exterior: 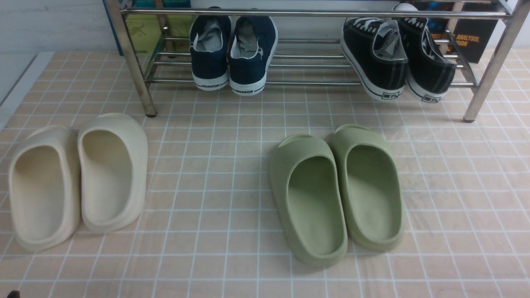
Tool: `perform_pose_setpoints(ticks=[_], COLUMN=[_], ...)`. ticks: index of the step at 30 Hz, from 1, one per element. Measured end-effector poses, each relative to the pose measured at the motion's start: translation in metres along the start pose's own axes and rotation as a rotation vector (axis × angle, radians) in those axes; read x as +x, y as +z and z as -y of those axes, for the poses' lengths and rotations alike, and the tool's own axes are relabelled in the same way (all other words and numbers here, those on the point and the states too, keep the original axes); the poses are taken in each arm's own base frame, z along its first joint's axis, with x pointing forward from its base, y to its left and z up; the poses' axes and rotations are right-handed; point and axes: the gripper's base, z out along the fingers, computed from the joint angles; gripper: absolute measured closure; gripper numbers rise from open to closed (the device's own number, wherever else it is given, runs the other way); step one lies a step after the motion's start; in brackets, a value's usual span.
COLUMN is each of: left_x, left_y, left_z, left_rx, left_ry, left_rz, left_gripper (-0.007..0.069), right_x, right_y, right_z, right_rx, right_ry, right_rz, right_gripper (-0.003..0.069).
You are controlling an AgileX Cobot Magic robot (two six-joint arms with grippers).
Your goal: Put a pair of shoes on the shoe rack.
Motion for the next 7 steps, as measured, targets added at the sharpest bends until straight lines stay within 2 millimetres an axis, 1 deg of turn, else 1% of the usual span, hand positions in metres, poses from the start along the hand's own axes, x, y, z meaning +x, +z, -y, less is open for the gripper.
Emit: perform_pose_setpoints(ticks=[7], left_x=[0.0000], left_y=[0.0000], left_z=[0.0000], left_rx=[0.000], left_ry=[0.000], left_rz=[0.000], left_gripper=[0.0386], right_x=[0.0000], right_y=[0.0000], right_z=[0.0000], right_rx=[0.000], right_ry=[0.001], right_rz=[0.000], right_gripper=[0.0580])
